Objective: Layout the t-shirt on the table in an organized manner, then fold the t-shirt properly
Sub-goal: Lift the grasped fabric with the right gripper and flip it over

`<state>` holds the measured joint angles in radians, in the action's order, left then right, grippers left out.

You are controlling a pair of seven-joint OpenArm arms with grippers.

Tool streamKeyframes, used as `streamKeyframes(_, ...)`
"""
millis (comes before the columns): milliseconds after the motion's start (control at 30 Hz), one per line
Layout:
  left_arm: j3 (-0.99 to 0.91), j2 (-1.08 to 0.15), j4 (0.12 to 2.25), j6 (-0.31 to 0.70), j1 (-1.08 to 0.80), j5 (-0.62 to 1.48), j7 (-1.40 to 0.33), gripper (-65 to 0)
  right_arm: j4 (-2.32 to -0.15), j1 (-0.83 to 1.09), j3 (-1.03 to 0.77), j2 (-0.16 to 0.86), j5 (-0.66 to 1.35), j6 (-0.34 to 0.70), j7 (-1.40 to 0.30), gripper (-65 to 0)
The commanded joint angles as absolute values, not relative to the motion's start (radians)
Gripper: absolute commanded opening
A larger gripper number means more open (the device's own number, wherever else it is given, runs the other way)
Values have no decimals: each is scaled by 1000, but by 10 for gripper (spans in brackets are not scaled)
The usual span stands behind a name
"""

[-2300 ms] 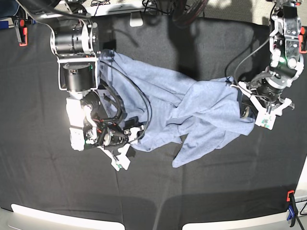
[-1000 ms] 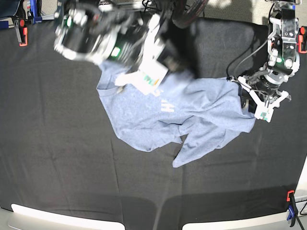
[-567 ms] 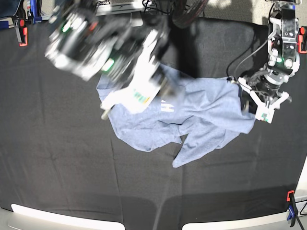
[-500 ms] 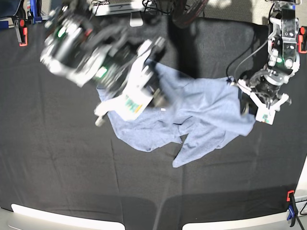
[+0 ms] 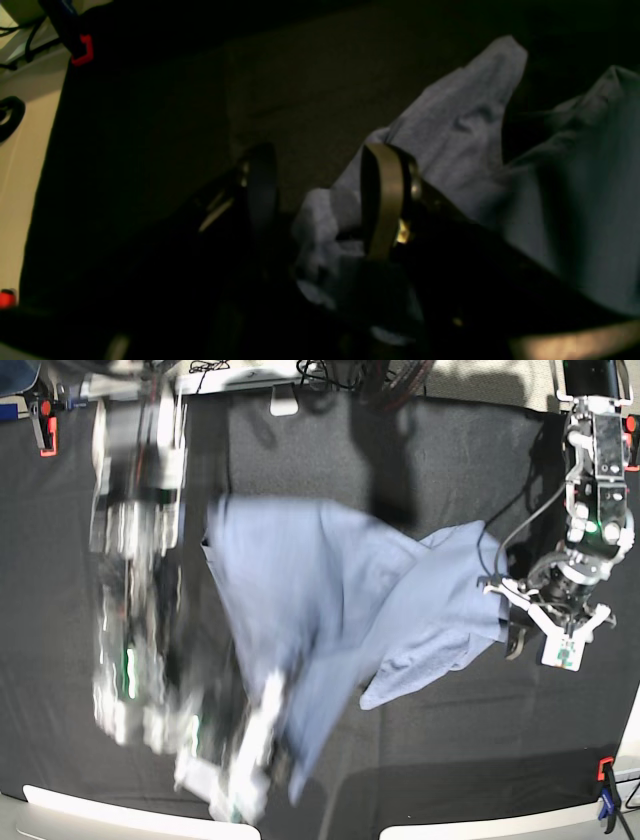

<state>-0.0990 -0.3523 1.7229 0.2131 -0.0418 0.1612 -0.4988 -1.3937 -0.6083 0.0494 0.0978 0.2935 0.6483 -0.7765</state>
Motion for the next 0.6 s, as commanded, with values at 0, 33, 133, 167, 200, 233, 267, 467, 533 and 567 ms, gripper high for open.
streamKeyframes(0, -104, -363, 1739, 209, -28, 167, -482, -396, -1335, -694, 46, 100, 287, 639, -714, -650)
streamKeyframes(33, -104, -363, 1740, 209, -28, 167, -487, -396, -1249, -749, 46, 99, 261, 635, -670, -650)
streamKeyframes(133, -104, -363, 1739, 209, -28, 166, -504, -396, -1010, -903, 46, 99, 163, 594, -526, -650)
streamKeyframes(167, -104, -363, 1740, 209, -30, 166, -509, -396, -942, -949, 46, 99, 124, 567, -485, -650)
streamKeyframes(200, -104, -363, 1739, 209, -31, 167, -509, -396, -883, -991, 46, 99, 84, 530, -452, -650)
streamKeyframes(233, -104, -363, 1739, 209, -33, 167, -511, -396, -835, -1031, 46, 99, 52, 488, -424, -650)
streamKeyframes(267, -104, -363, 1740, 209, -34, 167, -517, -396, -800, -1065, 46, 99, 31, 454, -406, -650)
streamKeyframes(467, -104, -363, 1739, 209, -33, 167, -554, -396, -756, -1145, 46, 93, 2, 429, -352, -620)
streamKeyframes(533, -104, -363, 1739, 209, -34, 167, -561, -396, -756, -1144, 46, 92, -2, 429, -347, -477)
streamKeyframes(567, -104, -363, 1739, 209, -34, 167, -562, -396, -756, -1144, 46, 92, -6, 429, -347, -404)
